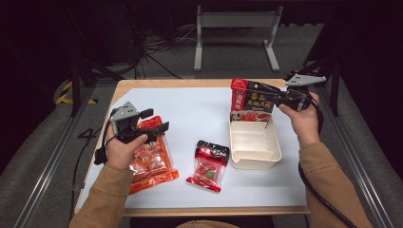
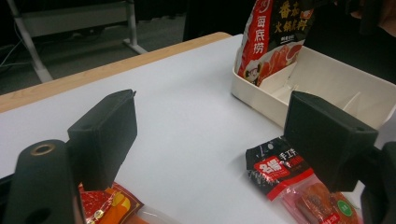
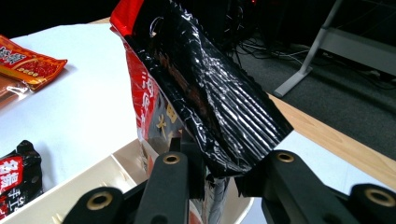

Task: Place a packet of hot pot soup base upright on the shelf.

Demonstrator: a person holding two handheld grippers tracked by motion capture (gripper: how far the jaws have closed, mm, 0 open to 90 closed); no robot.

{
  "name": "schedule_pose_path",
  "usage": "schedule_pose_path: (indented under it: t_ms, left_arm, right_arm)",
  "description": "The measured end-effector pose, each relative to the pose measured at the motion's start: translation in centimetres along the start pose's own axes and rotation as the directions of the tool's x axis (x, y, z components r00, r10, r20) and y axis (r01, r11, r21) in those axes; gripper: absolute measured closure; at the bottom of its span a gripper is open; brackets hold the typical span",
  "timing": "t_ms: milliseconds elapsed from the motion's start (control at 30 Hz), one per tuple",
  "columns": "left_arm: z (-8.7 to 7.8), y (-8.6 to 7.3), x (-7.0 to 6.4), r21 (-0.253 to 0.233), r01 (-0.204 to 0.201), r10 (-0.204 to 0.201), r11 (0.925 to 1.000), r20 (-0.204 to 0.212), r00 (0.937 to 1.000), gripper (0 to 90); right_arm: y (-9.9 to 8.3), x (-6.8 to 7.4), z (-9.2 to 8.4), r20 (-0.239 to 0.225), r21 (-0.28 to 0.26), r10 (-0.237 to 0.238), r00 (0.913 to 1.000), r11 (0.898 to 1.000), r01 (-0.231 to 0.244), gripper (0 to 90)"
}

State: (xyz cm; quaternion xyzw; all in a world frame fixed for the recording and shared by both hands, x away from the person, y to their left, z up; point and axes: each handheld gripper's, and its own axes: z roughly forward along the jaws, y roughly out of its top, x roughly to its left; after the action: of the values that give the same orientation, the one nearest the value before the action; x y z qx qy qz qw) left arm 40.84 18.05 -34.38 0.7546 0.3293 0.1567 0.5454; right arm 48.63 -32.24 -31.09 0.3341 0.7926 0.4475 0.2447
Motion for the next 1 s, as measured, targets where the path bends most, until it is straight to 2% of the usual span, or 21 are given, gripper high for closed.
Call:
schedule_pose_path:
  t_ms: [267,500,767,1000]
  left_arm:
    - [0.4,-0.2,-0.1,0.025,-0.007,0.007,0.9997,0.012,0.9999,16.2]
    - [0.6,-0.3,0.0,0.037,-0.01,0.009,0.9993,0.021,0.9997,15.6]
    - [0.5,-0.3,-0.2,0.046,-0.011,0.009,0.9989,0.028,0.9996,15.8]
    - [0.3,-0.2,-0.4,0.05,-0.013,0.011,0.9987,0.042,0.9991,16.2]
  right_arm:
    - [0.1,-0.2,0.0,-0.017,0.014,0.025,0.9995,1.0,-0.025,71.8]
    - [0.5,-0.2,-0.7,0.002,0.007,0.069,0.9976,0.998,-0.069,55.2]
    - [0.5,0.0,-2.2,-0.007,-0.016,0.102,0.9948,0.995,-0.102,45.2]
    - [0.4,0.0,-3.7,0.006,-0.022,0.113,0.9936,0.993,-0.113,41.9]
